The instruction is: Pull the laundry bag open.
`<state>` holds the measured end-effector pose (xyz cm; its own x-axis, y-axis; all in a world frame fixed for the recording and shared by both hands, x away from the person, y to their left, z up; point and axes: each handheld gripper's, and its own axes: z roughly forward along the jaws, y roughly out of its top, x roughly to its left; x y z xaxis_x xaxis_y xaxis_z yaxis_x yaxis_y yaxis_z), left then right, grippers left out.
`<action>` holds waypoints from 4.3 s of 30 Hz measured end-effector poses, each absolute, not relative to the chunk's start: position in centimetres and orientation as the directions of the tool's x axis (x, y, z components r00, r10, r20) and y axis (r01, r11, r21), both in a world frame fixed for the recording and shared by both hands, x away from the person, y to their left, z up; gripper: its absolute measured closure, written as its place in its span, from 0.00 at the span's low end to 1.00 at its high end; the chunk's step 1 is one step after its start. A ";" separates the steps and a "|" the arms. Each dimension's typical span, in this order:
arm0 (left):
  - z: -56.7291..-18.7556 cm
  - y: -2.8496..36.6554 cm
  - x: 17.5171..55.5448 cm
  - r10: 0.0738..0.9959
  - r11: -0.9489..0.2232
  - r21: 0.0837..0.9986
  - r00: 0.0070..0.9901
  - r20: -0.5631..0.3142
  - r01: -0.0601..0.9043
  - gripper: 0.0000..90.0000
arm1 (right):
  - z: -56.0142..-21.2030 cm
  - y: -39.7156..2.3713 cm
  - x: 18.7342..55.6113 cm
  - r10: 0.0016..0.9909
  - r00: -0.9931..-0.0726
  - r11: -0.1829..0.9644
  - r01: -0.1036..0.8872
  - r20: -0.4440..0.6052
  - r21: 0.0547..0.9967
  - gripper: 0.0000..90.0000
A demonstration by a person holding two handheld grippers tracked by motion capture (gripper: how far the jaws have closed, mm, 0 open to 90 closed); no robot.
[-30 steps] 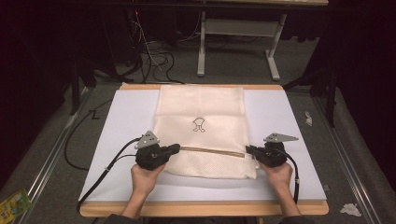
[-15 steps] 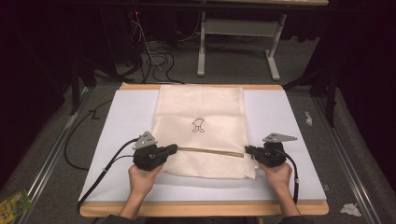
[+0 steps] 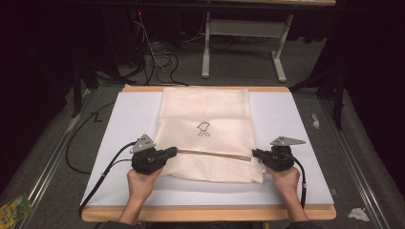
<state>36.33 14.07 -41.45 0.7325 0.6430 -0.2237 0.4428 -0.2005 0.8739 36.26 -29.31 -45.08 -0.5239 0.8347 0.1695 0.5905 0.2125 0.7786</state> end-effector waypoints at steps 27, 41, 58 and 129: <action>-41.7 16.2 36.2 0.677 -0.176 0.874 0.701 -0.227 0.453 0.97 | -44.9 -29.1 36.3 0.835 -0.529 0.226 0.585 0.154 0.779 0.98; -41.7 16.8 36.2 0.684 -0.169 0.874 0.693 -0.228 0.455 0.97 | -44.8 -29.1 36.3 0.836 -0.527 0.226 0.587 0.155 0.777 0.98; -41.7 18.0 36.1 0.706 -0.160 0.875 0.672 -0.223 0.458 0.97 | -44.8 -29.0 36.3 0.837 -0.525 0.231 0.590 0.151 0.774 0.98; -43.7 21.2 36.1 0.788 -0.231 0.817 0.594 -0.161 0.528 0.97 | -44.6 -29.9 36.1 0.858 -0.495 0.210 0.582 0.137 0.786 0.99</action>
<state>36.09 21.23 -43.70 0.5945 0.7877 -0.1614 0.5285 -0.2315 0.8168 36.10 -29.92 -44.55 -0.4954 0.8578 0.1371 0.5815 0.2103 0.7859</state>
